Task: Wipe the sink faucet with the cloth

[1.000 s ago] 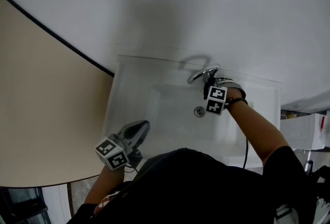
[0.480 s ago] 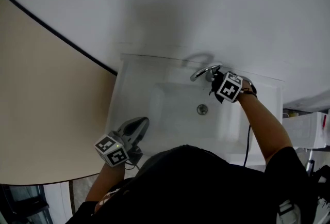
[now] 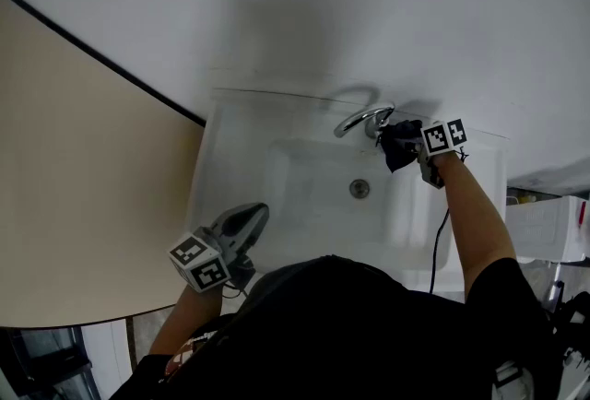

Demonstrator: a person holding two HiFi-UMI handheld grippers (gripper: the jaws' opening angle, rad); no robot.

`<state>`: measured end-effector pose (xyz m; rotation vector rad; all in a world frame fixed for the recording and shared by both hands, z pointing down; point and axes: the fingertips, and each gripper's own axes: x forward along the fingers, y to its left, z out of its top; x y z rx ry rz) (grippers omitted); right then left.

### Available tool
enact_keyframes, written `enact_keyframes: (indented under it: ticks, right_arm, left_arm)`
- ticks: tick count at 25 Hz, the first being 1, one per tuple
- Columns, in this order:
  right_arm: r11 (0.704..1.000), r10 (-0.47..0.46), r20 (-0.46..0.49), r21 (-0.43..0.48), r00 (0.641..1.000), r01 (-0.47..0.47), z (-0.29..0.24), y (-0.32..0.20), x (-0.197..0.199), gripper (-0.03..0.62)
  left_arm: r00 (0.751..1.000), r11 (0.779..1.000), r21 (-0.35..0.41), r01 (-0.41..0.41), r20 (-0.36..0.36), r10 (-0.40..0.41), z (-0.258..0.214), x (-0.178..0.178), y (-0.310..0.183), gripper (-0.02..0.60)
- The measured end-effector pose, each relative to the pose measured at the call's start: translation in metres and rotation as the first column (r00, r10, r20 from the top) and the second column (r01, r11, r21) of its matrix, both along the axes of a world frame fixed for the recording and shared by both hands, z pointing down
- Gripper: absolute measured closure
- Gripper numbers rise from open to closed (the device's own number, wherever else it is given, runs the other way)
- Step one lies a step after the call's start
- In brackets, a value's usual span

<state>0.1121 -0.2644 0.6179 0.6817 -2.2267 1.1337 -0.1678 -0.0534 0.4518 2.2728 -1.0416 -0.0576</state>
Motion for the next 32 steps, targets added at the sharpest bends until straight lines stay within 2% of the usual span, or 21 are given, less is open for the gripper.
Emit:
enact_keyframes:
  ticks: [2, 5, 6, 8, 12, 16, 17, 20, 23, 25, 27, 30, 32]
  right_arm:
    - [1.0, -0.02, -0.023, 0.021, 1.0, 0.021, 0.002, -0.005, 0.002, 0.473]
    - [0.997, 0.003, -0.151, 0.076, 0.988, 0.008, 0.021, -0.003, 0.02, 0.476]
    - [0.997, 0.021, -0.153, 0.071, 0.988, -0.01, 0.027, 0.002, 0.024, 0.477]
    - [0.999, 0.047, -0.093, 0.032, 0.995, -0.044, 0.031, 0.017, 0.027, 0.479]
    - [1.0, 0.027, -0.013, -0.013, 1.0, -0.027, 0.042, 0.061, 0.011, 0.479]
    - [0.981, 0.195, 0.055, -0.002, 0.979, -0.195, 0.047, 0.033, 0.015, 0.477]
    - [0.978, 0.21, 0.052, -0.011, 0.976, -0.21, 0.049, 0.025, 0.018, 0.477]
    - [0.992, 0.125, -0.011, -0.011, 0.992, -0.125, 0.054, 0.015, 0.022, 0.477]
    - [0.997, 0.06, -0.07, 0.049, 0.996, -0.057, 0.051, 0.004, 0.027, 0.478]
    - [0.991, 0.094, -0.032, 0.1, 0.995, -0.09, 0.037, -0.014, 0.026, 0.478]
    - [0.987, 0.111, 0.025, 0.11, 0.994, -0.113, 0.024, -0.03, 0.014, 0.477]
    - [0.987, 0.162, 0.088, -0.002, 0.983, -0.162, 0.033, -0.042, -0.004, 0.482]
    - [0.973, 0.224, 0.139, -0.09, 0.965, -0.213, 0.04, -0.044, -0.005, 0.484]
  left_arm:
    - [1.0, 1.0, -0.007, 0.006, 0.007, -0.006, -0.001, 0.002, -0.001, 0.589]
    - [1.0, 1.0, -0.008, 0.005, 0.01, -0.005, -0.001, 0.004, 0.002, 0.589]
    - [1.0, 1.0, -0.005, 0.003, 0.006, -0.003, 0.0, 0.005, 0.003, 0.589]
    - [1.0, 1.0, 0.001, 0.004, 0.004, -0.004, 0.001, 0.002, 0.004, 0.589]
    - [1.0, 0.999, -0.024, 0.029, 0.01, -0.029, 0.004, -0.008, 0.005, 0.589]
    - [1.0, 0.999, -0.028, 0.028, 0.006, -0.028, 0.004, -0.01, 0.004, 0.589]
    - [1.0, 0.999, -0.025, 0.025, 0.009, -0.025, 0.004, -0.009, 0.004, 0.589]
    - [0.999, 0.999, -0.03, 0.021, 0.025, -0.021, 0.003, -0.007, 0.005, 0.589]
    - [0.999, 0.998, -0.049, 0.026, 0.042, -0.023, 0.007, -0.01, 0.009, 0.589]
    - [0.998, 0.998, -0.06, 0.028, 0.054, -0.025, 0.009, -0.012, 0.012, 0.589]
    - [0.998, 0.998, -0.064, 0.028, 0.056, -0.024, 0.01, -0.013, 0.013, 0.588]
    - [0.997, 0.997, -0.076, 0.029, 0.07, -0.024, 0.008, -0.009, 0.014, 0.589]
    - [0.997, 0.996, -0.08, 0.029, 0.072, -0.023, 0.008, -0.006, 0.014, 0.589]
